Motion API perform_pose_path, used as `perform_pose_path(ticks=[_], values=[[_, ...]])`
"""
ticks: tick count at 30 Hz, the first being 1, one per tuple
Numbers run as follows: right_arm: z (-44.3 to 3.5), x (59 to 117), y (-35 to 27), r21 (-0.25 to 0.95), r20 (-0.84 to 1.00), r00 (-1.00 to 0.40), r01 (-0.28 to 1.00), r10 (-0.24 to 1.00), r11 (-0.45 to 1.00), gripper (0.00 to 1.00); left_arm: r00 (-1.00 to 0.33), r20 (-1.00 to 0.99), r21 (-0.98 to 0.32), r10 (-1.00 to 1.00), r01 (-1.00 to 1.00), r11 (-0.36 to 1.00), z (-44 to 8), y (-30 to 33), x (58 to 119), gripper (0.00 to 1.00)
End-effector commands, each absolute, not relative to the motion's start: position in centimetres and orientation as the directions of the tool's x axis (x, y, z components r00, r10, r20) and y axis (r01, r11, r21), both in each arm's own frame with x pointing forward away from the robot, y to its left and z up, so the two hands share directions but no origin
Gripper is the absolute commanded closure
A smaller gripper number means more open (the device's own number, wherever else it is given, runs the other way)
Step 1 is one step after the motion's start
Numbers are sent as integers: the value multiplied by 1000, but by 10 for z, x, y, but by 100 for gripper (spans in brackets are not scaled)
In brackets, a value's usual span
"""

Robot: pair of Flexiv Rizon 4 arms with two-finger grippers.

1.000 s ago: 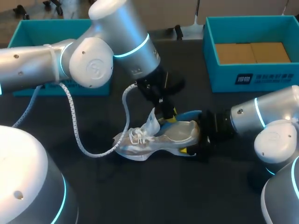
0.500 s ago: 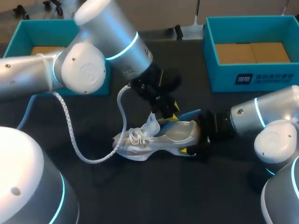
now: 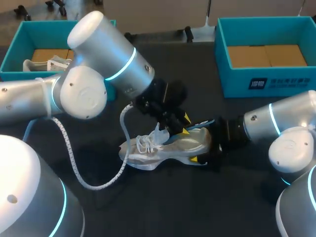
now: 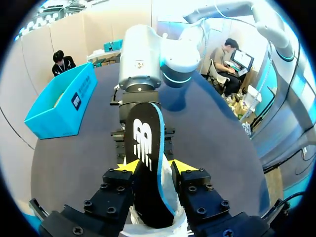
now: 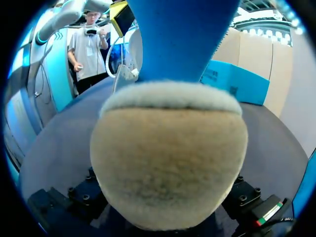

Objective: Take the shoe out of the shoebox, open the shoe tongue, remove and reinsert the insole, then place the shoe into the shoebox

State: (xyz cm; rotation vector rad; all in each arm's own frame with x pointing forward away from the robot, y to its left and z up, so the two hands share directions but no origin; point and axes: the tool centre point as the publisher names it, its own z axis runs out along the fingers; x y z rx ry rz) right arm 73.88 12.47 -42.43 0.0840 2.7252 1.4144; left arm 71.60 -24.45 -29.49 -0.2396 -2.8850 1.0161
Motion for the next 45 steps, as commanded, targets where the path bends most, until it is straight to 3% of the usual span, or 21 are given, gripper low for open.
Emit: perform_pose_path(ticks=[1, 13, 22, 26, 27, 34, 45], values=[[-426, 738, 127, 814, -38, -996, 17, 82, 581, 100, -987, -12, -621, 157, 131, 773, -299, -246, 710, 58], [-426, 738, 127, 814, -38, -996, 17, 82, 581, 100, -988, -124, -597, 95, 151, 788, -312, -255, 717, 54], [-426, 738, 127, 814, -38, -996, 17, 82, 581, 100, -986, -143, -587, 82, 151, 796, -318, -256, 725, 57], [-426, 738, 127, 814, -38, -996, 17, 82, 581, 100, -985, -153, -575, 84, 158, 803, -323, -260, 729, 78], [-426, 738, 127, 814, -38, -996, 17, 82, 581, 100, -984, -154, -575, 85, 159, 803, -323, -261, 729, 100], [-426, 738, 127, 814, -38, -996, 17, 82, 581, 100, -985, -139, -577, 100, 163, 800, -320, -262, 730, 100], [-426, 738, 127, 814, -38, -996, 17, 82, 581, 100, -991, -65, -632, 121, 134, 764, -270, -265, 727, 100]])
